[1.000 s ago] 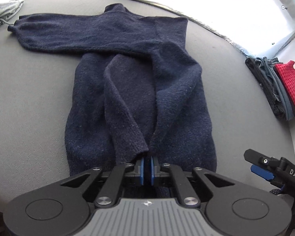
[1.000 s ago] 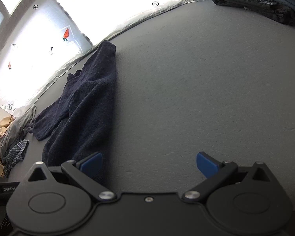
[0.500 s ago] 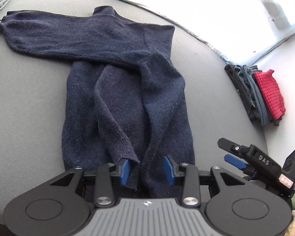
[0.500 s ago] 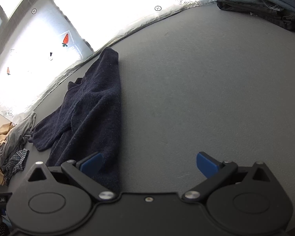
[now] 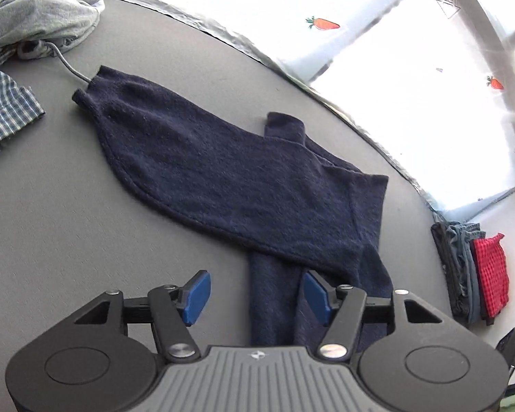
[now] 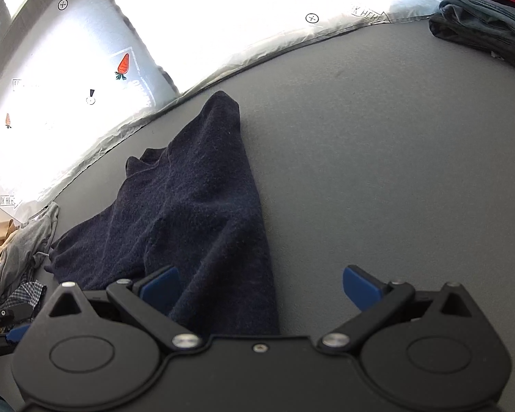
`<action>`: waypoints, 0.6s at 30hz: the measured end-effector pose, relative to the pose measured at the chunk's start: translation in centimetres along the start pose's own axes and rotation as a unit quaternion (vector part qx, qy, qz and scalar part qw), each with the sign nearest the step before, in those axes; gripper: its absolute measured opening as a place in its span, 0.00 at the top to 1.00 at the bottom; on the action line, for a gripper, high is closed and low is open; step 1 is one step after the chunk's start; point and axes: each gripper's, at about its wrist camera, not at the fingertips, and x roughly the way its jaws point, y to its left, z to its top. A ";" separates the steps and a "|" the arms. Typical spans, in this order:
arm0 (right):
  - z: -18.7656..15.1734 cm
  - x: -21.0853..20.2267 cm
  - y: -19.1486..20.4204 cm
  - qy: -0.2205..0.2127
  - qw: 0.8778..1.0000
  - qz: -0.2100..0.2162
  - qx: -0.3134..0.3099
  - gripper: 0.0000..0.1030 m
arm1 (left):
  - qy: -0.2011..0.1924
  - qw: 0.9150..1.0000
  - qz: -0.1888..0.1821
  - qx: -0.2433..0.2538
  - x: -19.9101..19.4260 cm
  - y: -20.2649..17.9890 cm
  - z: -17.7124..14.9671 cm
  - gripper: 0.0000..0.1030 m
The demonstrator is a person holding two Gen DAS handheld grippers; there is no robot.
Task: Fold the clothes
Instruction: 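Grasp the sweater hem with the left gripper while the right gripper grasps the hem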
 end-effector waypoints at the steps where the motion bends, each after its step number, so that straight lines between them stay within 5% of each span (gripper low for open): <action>1: 0.8 0.7 0.5 0.000 1.000 -0.002 -0.007 0.00 | -0.007 1.000 0.023 -0.006 0.5 0.9 1.1 0.40; 8: 8.1 8.1 4.2 -0.003 0.998 -0.003 -0.055 0.03 | -0.055 0.985 0.162 -0.031 5.2 6.7 9.0 0.32; 11: 11.4 11.7 5.0 0.004 0.998 -0.024 -0.052 0.23 | -0.066 0.982 0.172 -0.038 6.7 8.5 11.7 0.30; 14: 14.0 15.5 4.8 0.033 0.999 -0.015 -0.034 0.51 | -0.068 0.983 0.166 -0.032 8.1 9.2 13.2 0.30; 15: 14.4 16.3 4.5 0.042 0.999 -0.011 -0.026 0.69 | -0.069 0.984 0.164 -0.027 8.4 9.3 13.6 0.32; 16: 14.8 17.0 4.5 0.045 0.999 -0.014 -0.023 0.92 | -0.078 0.983 0.164 -0.021 8.6 9.2 13.7 0.38; 17: 15.1 17.6 4.6 0.047 0.999 -0.018 -0.020 0.93 | -0.082 0.981 0.175 -0.018 8.8 9.1 13.7 0.54; 18: 15.2 17.6 4.8 0.034 0.999 -0.016 -0.028 0.93 | -0.085 0.978 0.188 -0.015 8.9 8.9 13.8 0.80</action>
